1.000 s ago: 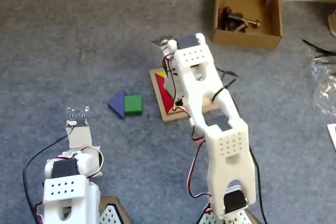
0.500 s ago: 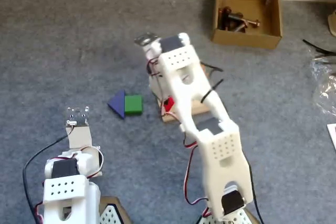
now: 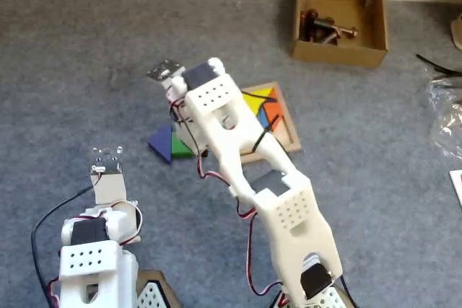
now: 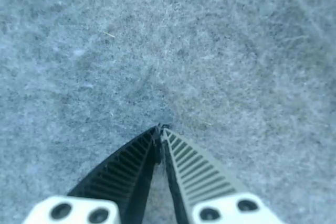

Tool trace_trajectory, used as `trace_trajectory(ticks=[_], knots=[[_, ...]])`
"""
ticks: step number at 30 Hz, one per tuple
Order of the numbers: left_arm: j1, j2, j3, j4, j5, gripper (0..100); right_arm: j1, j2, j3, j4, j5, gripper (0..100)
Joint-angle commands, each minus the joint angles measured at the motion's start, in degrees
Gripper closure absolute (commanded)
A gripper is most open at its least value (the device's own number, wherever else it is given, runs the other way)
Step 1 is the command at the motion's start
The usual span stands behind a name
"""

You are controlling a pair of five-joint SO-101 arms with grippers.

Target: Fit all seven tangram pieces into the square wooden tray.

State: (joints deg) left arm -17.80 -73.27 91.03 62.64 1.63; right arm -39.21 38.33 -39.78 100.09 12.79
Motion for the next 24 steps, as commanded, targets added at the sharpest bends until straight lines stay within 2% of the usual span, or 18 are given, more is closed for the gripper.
trace_trajectory(ticks=[1,9,17,24], knots=[[-1.27,-0.22,-0.04,0.79,0.44,100,-2.86,-4.09,-3.74,0.75,-2.37,82.2],[-1.27,-0.22,-0.04,0.79,0.44,100,-7.87,-4.09,-3.82,0.75,-3.08,82.1],[-1.27,-0.22,-0.04,0.79,0.44,100,-9.01,-4.09,-3.82,0.13,-13.98,82.1],[-1.27,-0.22,-0.04,0.79,0.44,100,-8.92,-3.74,-7.52,-0.75,-14.68,82.1]])
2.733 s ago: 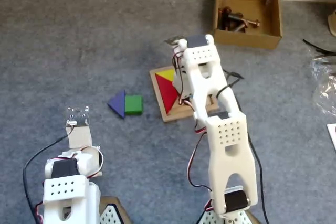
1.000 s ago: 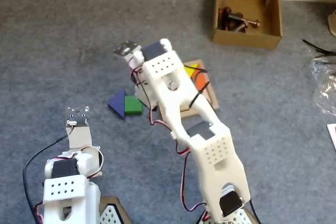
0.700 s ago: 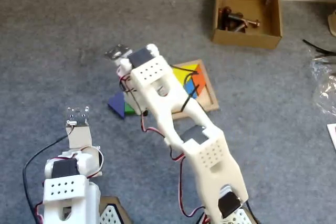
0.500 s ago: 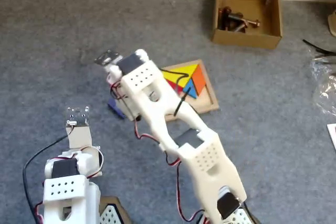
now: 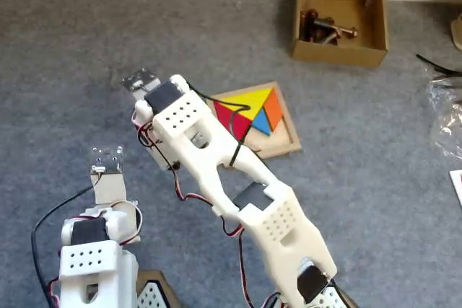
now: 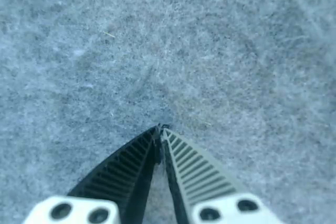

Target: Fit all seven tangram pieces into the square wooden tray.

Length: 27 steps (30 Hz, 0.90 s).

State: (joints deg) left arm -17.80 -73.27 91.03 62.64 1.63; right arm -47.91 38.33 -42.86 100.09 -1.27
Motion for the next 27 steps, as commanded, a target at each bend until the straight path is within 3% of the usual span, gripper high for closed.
trace_trajectory(ticks=[1,9,13,18,27], knots=[[-1.27,-0.22,-0.04,0.79,0.44,100,0.22,-3.74,-4.97,-1.8,-0.7,82.1],[-1.27,-0.22,-0.04,0.79,0.44,100,1.19,-3.65,-2.77,-9.89,-1.32,82.1],[-1.27,-0.22,-0.04,0.79,0.44,100,0.84,-3.12,-2.15,-14.46,-10.37,82.1],[-1.27,-0.22,-0.04,0.79,0.44,100,0.75,1.54,-1.8,-15.08,-14.33,82.1],[-1.27,-0.22,-0.04,0.79,0.44,100,1.63,6.11,-1.98,-15.08,-14.86,82.1]])
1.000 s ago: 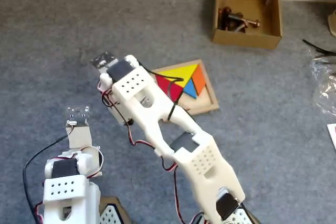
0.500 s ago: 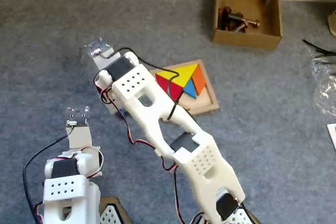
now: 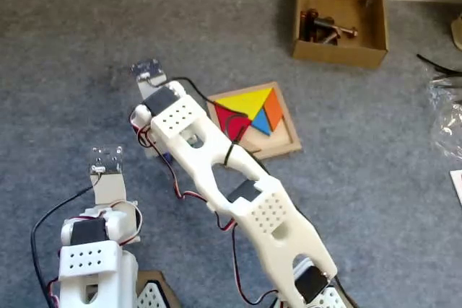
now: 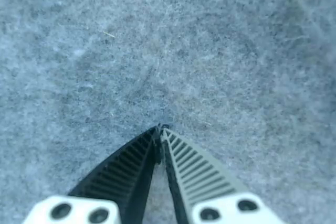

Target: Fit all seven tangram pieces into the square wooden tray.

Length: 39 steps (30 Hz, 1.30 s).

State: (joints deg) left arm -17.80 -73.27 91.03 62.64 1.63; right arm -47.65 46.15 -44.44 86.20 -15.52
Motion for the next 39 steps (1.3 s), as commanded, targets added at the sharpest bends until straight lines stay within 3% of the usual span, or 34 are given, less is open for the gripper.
trace_trajectory(ticks=[1,25,31,39], knots=[[-1.27,-0.22,-0.04,0.79,0.44,100,1.63,-1.8,-0.4,-1.19,-0.62,82.1],[-1.27,-0.22,-0.04,0.79,0.44,100,4.26,0.92,-0.22,-6.55,-0.7,82.0],[-1.27,-0.22,-0.04,0.79,0.44,100,4.18,5.76,-0.4,-6.46,-5.71,82.0],[-1.27,-0.22,-0.04,0.79,0.44,100,3.21,5.85,-0.4,-3.91,-5.63,82.0]])
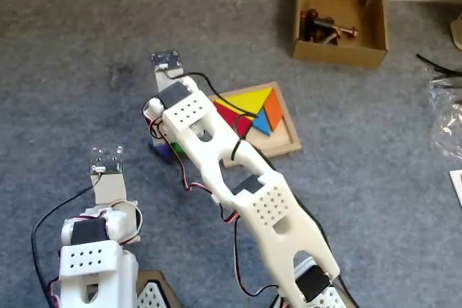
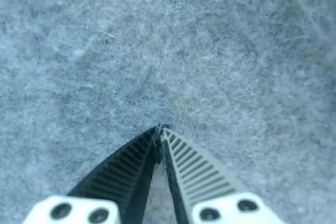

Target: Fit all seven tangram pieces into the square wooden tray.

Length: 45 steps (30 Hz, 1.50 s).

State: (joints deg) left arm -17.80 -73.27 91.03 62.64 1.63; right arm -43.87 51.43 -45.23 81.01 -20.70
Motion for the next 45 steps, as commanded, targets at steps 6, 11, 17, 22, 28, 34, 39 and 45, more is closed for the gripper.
trace_trajectory(ticks=[6,11,17,22,28,34,39,45], knots=[[-1.27,-0.22,-0.04,0.79,0.44,100,-0.92,0.48,0.31,4.62,1.67,82.6],[-1.27,-0.22,-0.04,0.79,0.44,100,-0.75,0.57,-5.93,9.01,5.1,89.0],[-1.27,-0.22,-0.04,0.79,0.44,100,-0.66,1.01,-14.02,12.88,7.91,93.8],[-1.27,-0.22,-0.04,0.79,0.44,100,-0.66,1.01,-14.73,12.97,10.99,99.6],[-1.27,-0.22,-0.04,0.79,0.44,100,-0.57,0.57,-14.99,14.99,11.43,99.4],[-1.27,-0.22,-0.04,0.79,0.44,100,0.13,-0.84,-20.97,20.0,16.88,99.4],[-1.27,-0.22,-0.04,0.79,0.44,100,1.71,-3.91,-19.21,20.0,18.55,99.4],[-1.27,-0.22,-0.04,0.79,0.44,100,2.86,-9.89,-13.67,20.0,18.81,99.4]])
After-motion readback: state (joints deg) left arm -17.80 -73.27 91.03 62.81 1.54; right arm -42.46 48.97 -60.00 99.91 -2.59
